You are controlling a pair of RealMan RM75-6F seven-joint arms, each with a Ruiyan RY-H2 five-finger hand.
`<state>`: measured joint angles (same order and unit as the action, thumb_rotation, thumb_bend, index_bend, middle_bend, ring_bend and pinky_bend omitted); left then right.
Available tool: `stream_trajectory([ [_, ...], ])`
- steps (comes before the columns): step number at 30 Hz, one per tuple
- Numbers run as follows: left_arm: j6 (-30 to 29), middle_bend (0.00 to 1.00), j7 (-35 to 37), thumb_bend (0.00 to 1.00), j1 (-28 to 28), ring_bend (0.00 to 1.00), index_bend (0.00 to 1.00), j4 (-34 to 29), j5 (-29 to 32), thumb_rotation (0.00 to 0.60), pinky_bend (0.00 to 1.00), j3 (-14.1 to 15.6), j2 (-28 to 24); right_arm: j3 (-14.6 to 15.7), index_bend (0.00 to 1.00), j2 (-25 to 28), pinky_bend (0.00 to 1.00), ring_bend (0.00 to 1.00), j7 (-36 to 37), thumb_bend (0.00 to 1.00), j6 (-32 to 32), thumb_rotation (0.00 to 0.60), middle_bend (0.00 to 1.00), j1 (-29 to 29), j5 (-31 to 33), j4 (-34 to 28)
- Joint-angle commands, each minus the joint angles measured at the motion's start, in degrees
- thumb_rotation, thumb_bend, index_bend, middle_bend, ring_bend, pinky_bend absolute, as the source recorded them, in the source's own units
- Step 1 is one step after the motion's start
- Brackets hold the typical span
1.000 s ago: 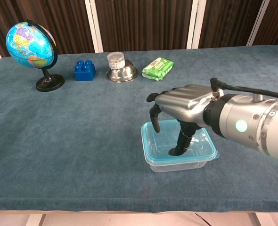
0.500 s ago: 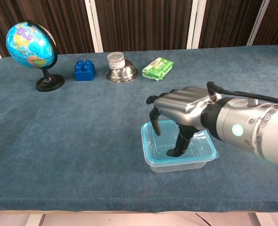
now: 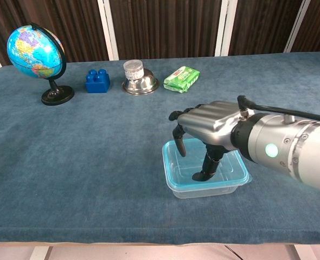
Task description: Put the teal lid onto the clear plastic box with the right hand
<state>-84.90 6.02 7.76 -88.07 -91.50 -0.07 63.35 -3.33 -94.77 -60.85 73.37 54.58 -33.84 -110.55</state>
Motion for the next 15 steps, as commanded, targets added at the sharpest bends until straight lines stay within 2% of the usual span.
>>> stream_trajectory([
  [1, 0.00, 0.03, 0.02, 0.34, 0.01, 0.02, 0.00, 0.01, 0.01, 0.600, 0.01, 0.00, 0.03, -0.03, 0.45, -0.23, 0.00, 0.00, -0.07, 0.07, -0.24, 0.600, 0.00, 0.09, 0.33, 0.37],
  [15, 0.05, 0.03, 0.18, 0.34, 0.12, 0.02, 0.00, 0.16, 0.21, 0.600, 0.01, -0.16, 0.10, 0.00, 0.46, -0.72, 0.00, 0.00, 0.22, 0.05, -0.83, 0.600, 0.00, 0.21, 0.40, 1.32],
])
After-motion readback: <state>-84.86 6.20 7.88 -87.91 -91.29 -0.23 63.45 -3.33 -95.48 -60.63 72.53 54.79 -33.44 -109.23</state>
